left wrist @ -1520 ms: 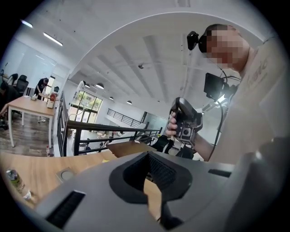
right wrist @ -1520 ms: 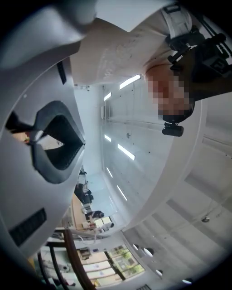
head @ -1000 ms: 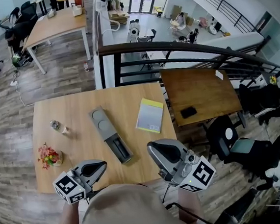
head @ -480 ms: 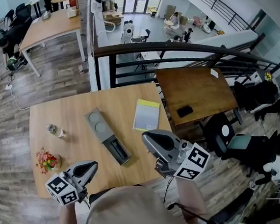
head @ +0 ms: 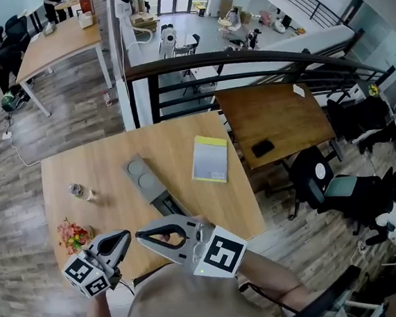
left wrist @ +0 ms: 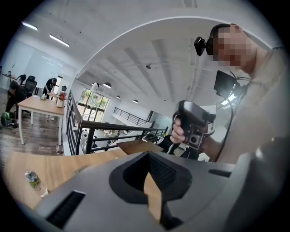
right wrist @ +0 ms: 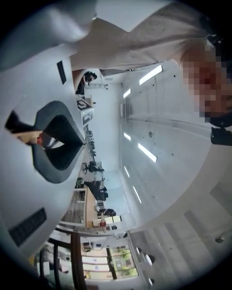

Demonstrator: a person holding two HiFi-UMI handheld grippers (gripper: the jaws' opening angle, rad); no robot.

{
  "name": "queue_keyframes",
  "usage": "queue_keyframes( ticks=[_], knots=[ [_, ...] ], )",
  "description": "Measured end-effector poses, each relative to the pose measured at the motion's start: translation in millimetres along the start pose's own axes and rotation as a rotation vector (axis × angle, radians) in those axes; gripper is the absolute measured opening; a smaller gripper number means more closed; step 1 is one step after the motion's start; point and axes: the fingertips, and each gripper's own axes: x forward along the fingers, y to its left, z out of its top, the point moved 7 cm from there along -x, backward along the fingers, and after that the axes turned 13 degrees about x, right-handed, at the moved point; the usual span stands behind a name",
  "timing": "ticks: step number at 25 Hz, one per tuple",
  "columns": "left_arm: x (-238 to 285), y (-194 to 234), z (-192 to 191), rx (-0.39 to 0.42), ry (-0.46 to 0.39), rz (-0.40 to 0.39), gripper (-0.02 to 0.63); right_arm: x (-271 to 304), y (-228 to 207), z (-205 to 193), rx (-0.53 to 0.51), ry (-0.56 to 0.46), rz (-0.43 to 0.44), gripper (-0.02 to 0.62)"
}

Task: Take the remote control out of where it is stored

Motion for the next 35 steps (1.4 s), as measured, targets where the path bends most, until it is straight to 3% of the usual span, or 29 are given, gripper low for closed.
queue_keyframes(
  ticks=[9,14,20,25,29,33,35],
  knots=[
    [8.4,12.2,16.2,0.009,-0.059,-0.071,-0.003,-57.6,-67.4,31.3,-0.072,-0.076,-0.337,0.003],
    [20.3,6.6,22.3,0.004,-0.099,-0.066,-0.003,-129.1,-99.5,52.8,-0.018,-0.151,-0.49,0.003],
    [34.3,-27.7,18.3,-0.036,-0.151,-0.036,-0.003,-124.2,-95.7,24.1,0.061,-0.223,-0.459,0.003],
    [20.5,-24.2,-2.0,-0.083,-0.206,0.115,-0.003,-138.6,-102.6,9.5,0.184,-0.348,-0.539,0.003],
    [11.1,-18.1,-4.2,-0.099,-0.22,0.186,-0.003,-130.8,-99.8,4.3,0.104,-0.306,-0.528,0.003],
    [10.5,-17.0,3.6,-0.103,-0.226,0.193,-0.003,-87.6,-59.4,3.6,-0.079,-0.154,-0.346,0.004],
    [13.9,-17.8,4.5,-0.106,-0.221,0.181,-0.003,-66.6,-42.2,-7.8,-0.12,-0.084,-0.288,0.005]
  ],
)
